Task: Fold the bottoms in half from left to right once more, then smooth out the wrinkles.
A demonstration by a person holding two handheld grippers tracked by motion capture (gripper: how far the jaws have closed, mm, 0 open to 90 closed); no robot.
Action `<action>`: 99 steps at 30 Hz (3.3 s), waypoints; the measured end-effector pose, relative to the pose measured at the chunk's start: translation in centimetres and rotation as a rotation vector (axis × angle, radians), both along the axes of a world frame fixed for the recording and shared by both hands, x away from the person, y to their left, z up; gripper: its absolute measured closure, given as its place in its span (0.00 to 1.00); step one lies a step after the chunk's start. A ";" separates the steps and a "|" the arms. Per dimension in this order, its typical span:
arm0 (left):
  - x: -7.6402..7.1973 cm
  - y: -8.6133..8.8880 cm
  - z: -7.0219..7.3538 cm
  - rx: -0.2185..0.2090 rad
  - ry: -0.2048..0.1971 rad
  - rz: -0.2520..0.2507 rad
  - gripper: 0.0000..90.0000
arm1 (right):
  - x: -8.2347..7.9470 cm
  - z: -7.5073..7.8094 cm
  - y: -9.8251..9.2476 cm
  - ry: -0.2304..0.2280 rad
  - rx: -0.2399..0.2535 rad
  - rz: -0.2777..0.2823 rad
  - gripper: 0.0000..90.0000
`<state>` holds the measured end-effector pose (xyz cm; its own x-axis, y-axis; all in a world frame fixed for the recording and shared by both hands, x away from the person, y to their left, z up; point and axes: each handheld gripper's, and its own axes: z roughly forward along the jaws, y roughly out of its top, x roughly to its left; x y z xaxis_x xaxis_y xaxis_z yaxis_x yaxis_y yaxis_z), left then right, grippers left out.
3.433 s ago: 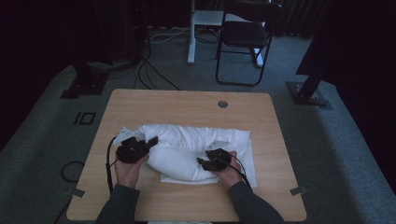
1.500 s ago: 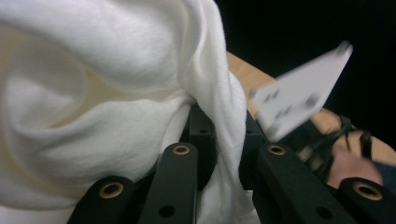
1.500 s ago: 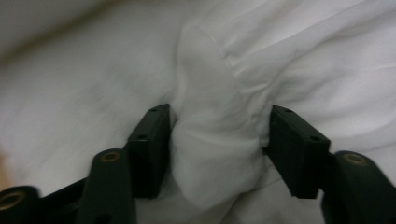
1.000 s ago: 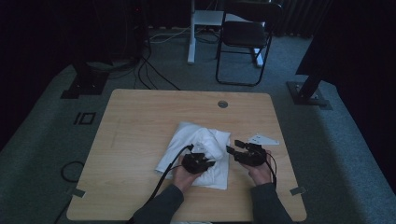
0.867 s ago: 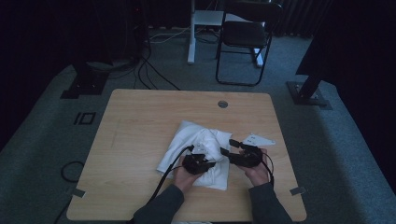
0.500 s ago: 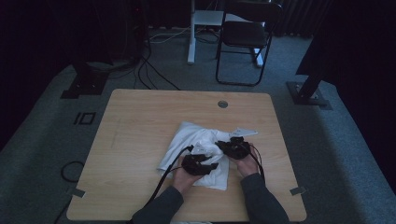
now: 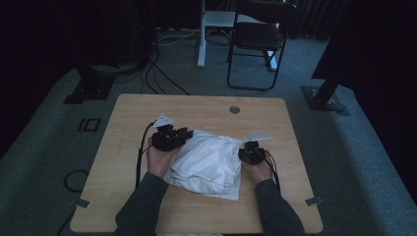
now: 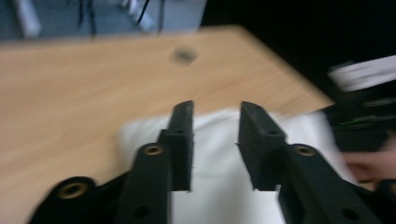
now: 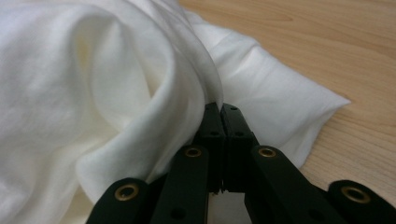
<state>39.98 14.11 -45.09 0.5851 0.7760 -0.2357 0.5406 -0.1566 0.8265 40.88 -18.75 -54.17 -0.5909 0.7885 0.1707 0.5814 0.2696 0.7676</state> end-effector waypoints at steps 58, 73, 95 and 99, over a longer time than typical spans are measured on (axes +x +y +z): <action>-2.9 -5.4 -8.5 0.315 -0.080 0.139 0.92 | -5.0 6.4 -3.3 -0.169 -0.040 -0.070 0.69; 0.9 -4.8 -8.2 0.381 -0.083 0.251 0.91 | -6.3 3.2 1.7 -0.108 -0.066 0.115 0.53; 1.5 -3.0 -7.5 0.261 -0.025 0.243 0.77 | -9.9 4.8 -4.3 -0.157 0.024 0.043 0.65; 1.4 -3.2 -7.7 0.275 -0.032 0.248 0.78 | -8.9 4.5 -2.1 -0.145 0.008 0.098 0.57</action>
<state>41.40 10.87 -52.76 0.3751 0.9268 0.0165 0.5647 -0.2426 0.7888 31.94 -20.82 -49.71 -0.6837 0.7249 0.0839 0.4354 0.3129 0.8441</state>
